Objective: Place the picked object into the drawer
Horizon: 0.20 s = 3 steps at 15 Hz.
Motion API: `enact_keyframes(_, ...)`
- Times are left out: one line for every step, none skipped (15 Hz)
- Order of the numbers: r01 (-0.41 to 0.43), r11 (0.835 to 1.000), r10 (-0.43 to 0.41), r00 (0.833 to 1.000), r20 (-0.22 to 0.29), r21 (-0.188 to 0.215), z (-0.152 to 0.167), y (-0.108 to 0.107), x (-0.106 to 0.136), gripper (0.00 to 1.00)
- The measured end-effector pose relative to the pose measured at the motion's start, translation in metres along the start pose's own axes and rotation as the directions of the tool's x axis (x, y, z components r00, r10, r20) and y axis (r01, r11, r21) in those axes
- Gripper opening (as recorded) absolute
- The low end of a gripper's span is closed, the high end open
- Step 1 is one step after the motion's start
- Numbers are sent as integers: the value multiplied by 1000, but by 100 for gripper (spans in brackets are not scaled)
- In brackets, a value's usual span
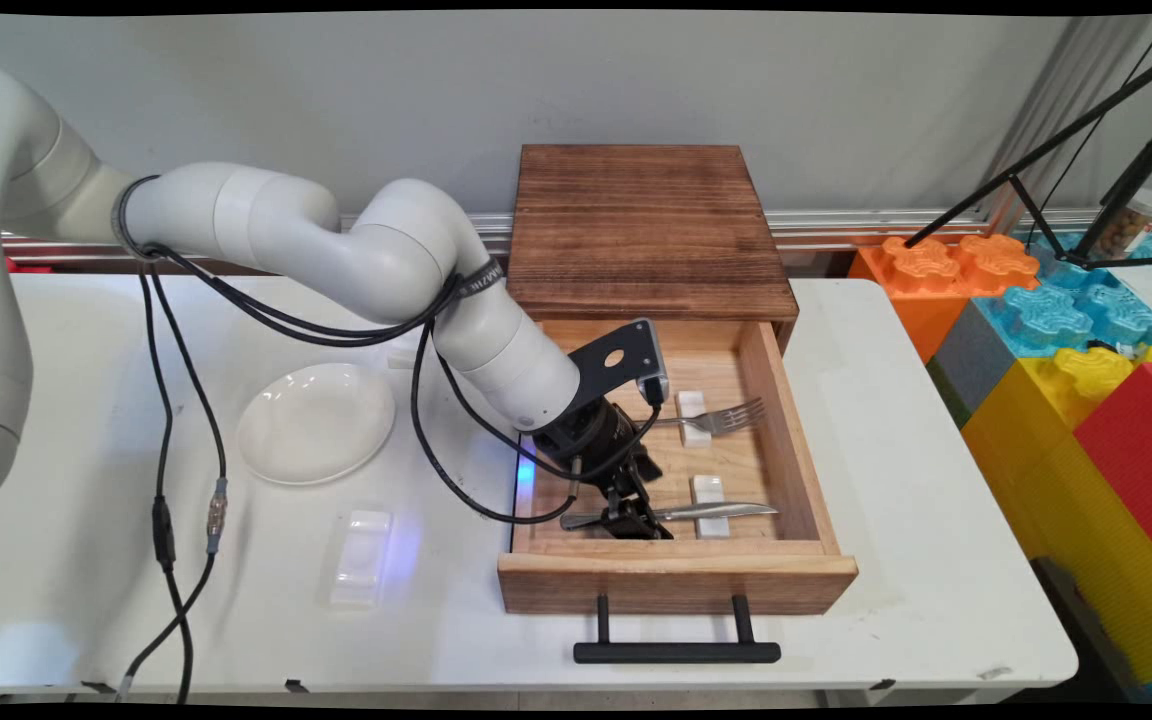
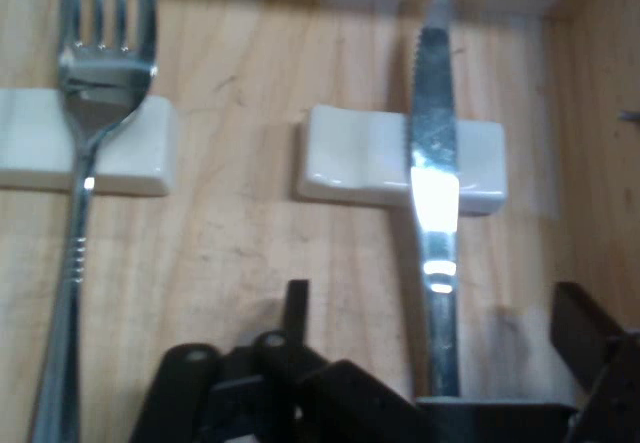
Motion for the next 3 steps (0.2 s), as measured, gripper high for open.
enact_keyframes(0,1000,0,1000,0,0,0,0,0,100)
enact_keyframes(1,1000,-1,1000,-1,2,-1,-1,0,100)
enact_keyframes(0,1000,0,1000,-3,4,-1,-2,1,100)
